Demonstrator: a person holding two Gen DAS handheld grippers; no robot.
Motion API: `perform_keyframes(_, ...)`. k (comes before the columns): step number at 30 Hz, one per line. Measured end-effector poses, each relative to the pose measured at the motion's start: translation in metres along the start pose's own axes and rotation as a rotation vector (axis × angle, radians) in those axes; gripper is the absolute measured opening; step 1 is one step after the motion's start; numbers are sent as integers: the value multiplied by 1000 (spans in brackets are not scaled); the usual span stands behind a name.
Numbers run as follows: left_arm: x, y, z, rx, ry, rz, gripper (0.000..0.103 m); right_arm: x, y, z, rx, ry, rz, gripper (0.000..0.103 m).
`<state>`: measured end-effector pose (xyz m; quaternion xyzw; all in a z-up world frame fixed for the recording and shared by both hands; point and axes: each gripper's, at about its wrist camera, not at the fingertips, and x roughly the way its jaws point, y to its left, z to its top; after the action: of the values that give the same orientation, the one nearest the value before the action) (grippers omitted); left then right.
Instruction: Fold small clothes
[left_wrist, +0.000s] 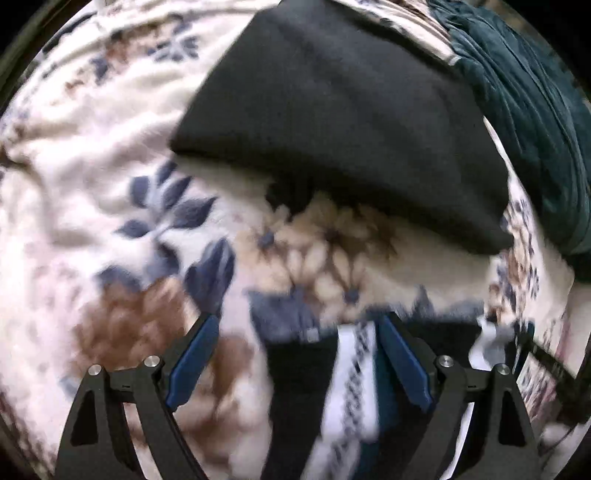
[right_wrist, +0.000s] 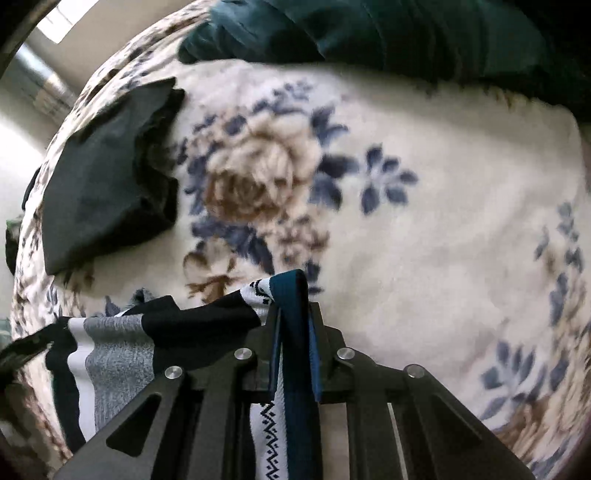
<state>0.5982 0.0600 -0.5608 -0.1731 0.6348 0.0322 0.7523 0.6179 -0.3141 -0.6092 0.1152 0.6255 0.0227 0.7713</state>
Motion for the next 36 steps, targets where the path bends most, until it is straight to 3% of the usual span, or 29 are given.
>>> perform_keyframes(2, 18, 9, 14, -19, 39, 36, 86, 4, -3, -2, 11, 18, 3, 14)
perform_keyframes(5, 3, 25, 26, -93, 10, -65, 87, 7, -7, -3, 27, 65, 26, 20)
perform_keyframes(9, -28, 45, 12, -150, -16, -218, 87, -4, -17, -3, 65, 73, 36, 47)
perform_keyframes(11, -24, 50, -2, -170, 42, -320, 87, -11, -26, -6, 104, 69, 52, 48)
perform_keyframes(13, -14, 49, -15, -164, 66, -342, 85, -13, -30, -10, 135, 82, 66, 48)
perform_keyframes(14, -9, 48, -18, -155, 61, -355, 63, -14, -31, -12, 143, 87, 70, 48)
perform_keyframes(15, -5, 47, -19, -153, 62, -381, 27, -13, -32, -16, 154, 93, 71, 48)
perform_keyframes(18, -7, 38, -15, -137, 4, -407, 14, -9, -33, -27, 161, 112, 68, 48)
perform_keyframes(22, -12, 23, 2, -75, -42, -374, 11, -4, -33, -35, 173, 123, 63, 48)
perform_keyframes(24, -8, 28, 13, -73, -63, -340, 4, -6, -30, -36, 164, 122, 61, 48)
perform_keyframes(29, -26, 41, 22, -116, -89, -402, 8, -23, -12, -21, 118, 114, 72, 48)
perform_keyframes(31, -38, 47, 13, -130, -96, -398, 35, -33, 6, -10, 76, 116, 132, 48)
perform_keyframes(32, -44, 52, 4, -141, -100, -407, 65, -37, 19, -5, 41, 120, 169, 48)
perform_keyframes(33, -50, 57, -6, -154, -109, -419, 74, -40, 32, -2, 7, 127, 195, 53)
perform_keyframes(36, -58, 71, -47, -184, -95, -454, 74, -39, 97, 5, -172, 162, 285, 59)
